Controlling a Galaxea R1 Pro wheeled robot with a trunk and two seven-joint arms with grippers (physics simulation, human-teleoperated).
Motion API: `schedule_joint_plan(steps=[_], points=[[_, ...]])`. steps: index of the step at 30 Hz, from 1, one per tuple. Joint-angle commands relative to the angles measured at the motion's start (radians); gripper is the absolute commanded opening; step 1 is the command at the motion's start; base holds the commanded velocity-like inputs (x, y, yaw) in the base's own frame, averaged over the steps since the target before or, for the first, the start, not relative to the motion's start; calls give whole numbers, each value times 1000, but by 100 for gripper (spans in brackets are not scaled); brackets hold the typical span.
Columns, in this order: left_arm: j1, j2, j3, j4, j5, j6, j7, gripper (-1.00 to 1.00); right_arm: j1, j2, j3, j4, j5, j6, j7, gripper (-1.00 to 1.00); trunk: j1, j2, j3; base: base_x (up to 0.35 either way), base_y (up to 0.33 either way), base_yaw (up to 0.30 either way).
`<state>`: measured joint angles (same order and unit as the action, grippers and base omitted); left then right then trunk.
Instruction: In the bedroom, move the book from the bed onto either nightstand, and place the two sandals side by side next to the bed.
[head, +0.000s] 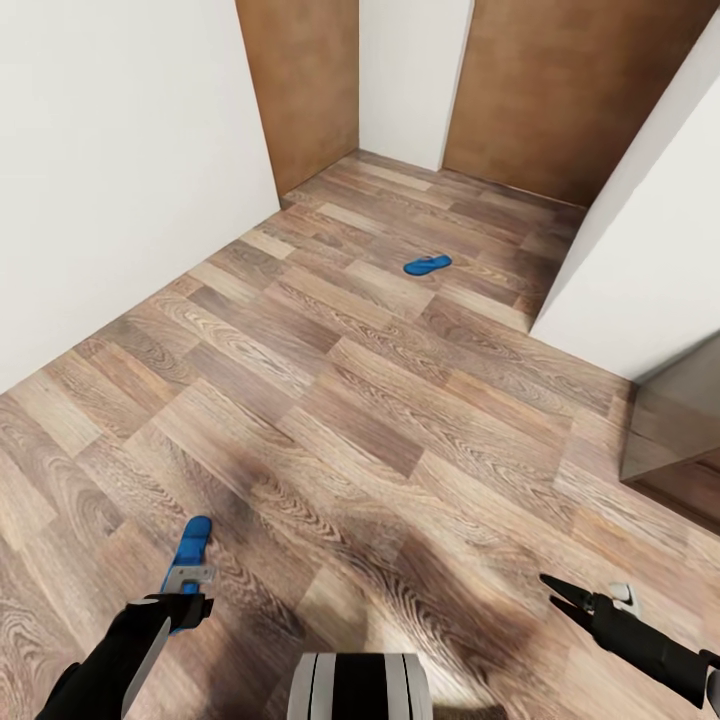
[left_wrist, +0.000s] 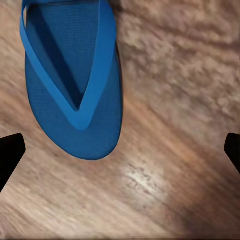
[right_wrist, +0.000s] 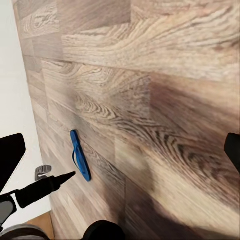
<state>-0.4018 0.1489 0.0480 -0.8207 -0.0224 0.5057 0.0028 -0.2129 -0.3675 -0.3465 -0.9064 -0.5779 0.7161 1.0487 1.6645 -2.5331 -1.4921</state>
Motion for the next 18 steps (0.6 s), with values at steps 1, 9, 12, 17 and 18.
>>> schedule_joint_plan(steps=[1,9,12,17,18], points=[[0,0,1,-2,-2,5,0,100,0,0,0,0,-4,6,5,100,0,-1,-5,0,0,0],[0,1,1,-5,-2,5,0,100,0,-1,1,0,-4,6,19,100,2,-1,-16,0,0,0],[0,1,1,-6,-2,5,0,100,0,-1,1,0,-4,5,20,100,2,-1,-16,0,0,0],[0,3,1,-9,-2,5,1,100,0,-1,1,0,-4,5,20,100,2,-1,-16,4,16,0],[0,3,1,-9,-2,5,1,100,0,-1,1,0,-4,5,20,100,2,-1,-16,54,138,0]])
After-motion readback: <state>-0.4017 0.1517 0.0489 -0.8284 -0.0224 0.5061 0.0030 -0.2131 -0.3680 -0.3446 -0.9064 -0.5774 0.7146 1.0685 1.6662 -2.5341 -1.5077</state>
